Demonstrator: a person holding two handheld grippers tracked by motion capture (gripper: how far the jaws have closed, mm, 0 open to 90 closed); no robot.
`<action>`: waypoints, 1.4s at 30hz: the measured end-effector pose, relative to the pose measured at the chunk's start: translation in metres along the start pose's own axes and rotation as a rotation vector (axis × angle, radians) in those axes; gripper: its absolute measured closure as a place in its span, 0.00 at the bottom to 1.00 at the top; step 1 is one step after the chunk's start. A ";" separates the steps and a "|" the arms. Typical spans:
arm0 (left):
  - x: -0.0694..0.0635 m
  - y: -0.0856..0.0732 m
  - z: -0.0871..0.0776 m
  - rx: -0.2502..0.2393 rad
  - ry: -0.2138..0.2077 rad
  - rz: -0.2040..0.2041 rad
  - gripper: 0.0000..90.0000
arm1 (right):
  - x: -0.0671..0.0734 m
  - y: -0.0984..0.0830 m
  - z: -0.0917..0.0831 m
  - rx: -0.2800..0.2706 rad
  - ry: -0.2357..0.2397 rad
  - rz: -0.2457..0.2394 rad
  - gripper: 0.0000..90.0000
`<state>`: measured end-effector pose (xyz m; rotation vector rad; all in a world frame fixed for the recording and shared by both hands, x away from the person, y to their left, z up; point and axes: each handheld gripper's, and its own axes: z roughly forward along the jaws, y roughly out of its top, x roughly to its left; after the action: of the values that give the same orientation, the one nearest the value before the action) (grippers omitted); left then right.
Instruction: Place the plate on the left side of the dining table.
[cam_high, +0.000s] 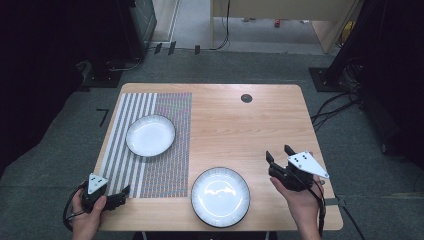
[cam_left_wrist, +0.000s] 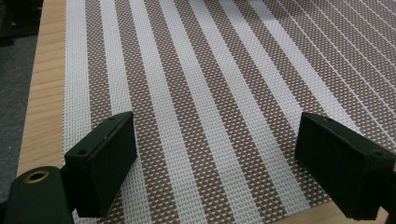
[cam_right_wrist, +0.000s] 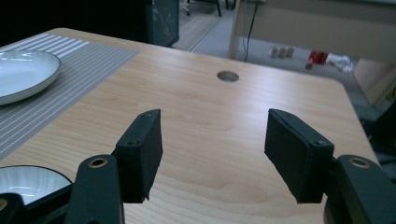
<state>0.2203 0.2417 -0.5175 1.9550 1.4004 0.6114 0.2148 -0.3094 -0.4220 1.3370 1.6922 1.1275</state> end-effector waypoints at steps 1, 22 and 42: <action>0.000 0.000 0.000 0.000 -0.001 0.001 0.14 | -0.005 -0.007 0.002 0.018 -0.007 0.021 0.41; 0.000 0.000 0.000 0.000 -0.002 0.003 0.14 | -0.034 -0.033 0.000 0.071 -0.050 0.126 0.41; 0.000 0.000 0.000 0.001 -0.002 0.003 0.14 | -0.033 -0.035 0.002 0.078 -0.048 0.123 0.41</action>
<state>0.2206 0.2420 -0.5175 1.9577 1.3970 0.6096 0.2113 -0.3443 -0.4551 1.5229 1.6530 1.0984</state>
